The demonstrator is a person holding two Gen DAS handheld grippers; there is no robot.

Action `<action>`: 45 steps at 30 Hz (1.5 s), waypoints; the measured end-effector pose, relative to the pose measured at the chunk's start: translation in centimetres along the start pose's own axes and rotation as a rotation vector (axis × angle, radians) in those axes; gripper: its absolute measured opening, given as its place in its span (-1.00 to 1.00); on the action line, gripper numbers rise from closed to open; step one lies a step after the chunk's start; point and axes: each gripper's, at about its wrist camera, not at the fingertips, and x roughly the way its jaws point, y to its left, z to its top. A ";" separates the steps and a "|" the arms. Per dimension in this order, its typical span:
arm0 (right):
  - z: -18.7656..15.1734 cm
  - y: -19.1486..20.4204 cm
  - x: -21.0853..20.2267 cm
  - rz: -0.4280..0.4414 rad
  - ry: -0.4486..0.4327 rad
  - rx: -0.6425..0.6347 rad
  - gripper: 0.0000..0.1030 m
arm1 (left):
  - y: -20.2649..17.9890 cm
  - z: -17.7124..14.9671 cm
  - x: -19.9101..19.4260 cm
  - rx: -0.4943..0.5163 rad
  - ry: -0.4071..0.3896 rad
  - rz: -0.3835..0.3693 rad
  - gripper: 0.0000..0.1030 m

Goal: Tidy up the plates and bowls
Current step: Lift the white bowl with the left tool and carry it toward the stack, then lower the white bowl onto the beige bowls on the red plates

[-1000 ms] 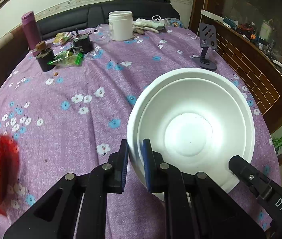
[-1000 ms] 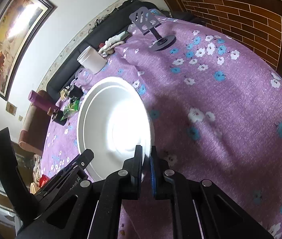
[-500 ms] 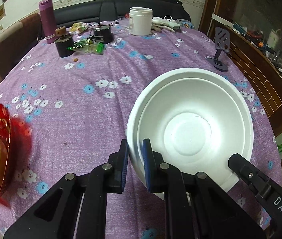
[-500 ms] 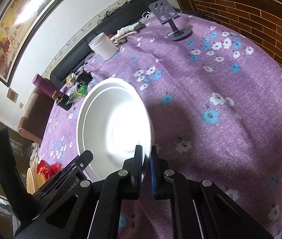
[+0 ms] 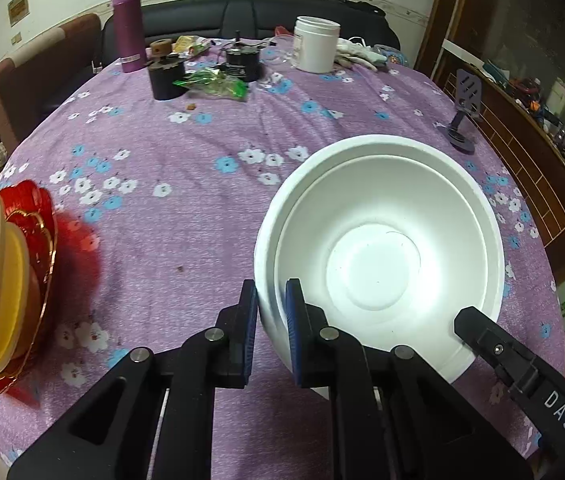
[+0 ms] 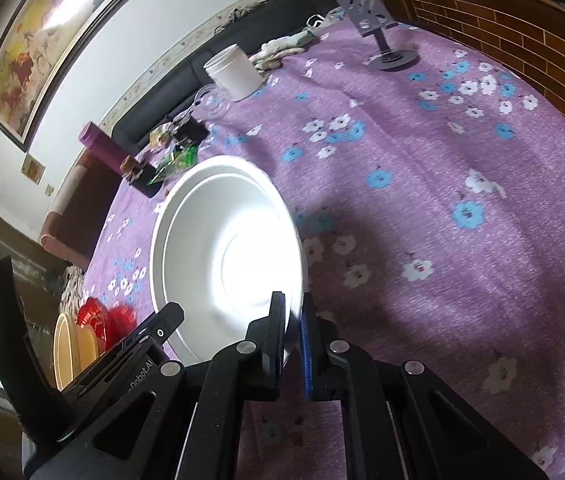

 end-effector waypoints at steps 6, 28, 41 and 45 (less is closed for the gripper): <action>-0.4 1.4 0.4 0.017 0.014 -0.029 -0.87 | 1.6 -0.4 -0.5 -0.017 0.004 0.018 -0.77; -2.5 9.3 0.6 0.108 0.049 -0.202 -0.87 | 9.2 -1.6 -5.2 -0.141 -0.061 0.090 -0.77; -3.3 15.0 0.0 0.197 0.048 -0.300 -0.88 | 13.9 -1.6 -8.8 -0.215 -0.139 0.159 -0.77; -3.8 16.8 -0.1 0.228 0.052 -0.333 -0.88 | 15.4 -1.8 -9.7 -0.244 -0.156 0.180 -0.76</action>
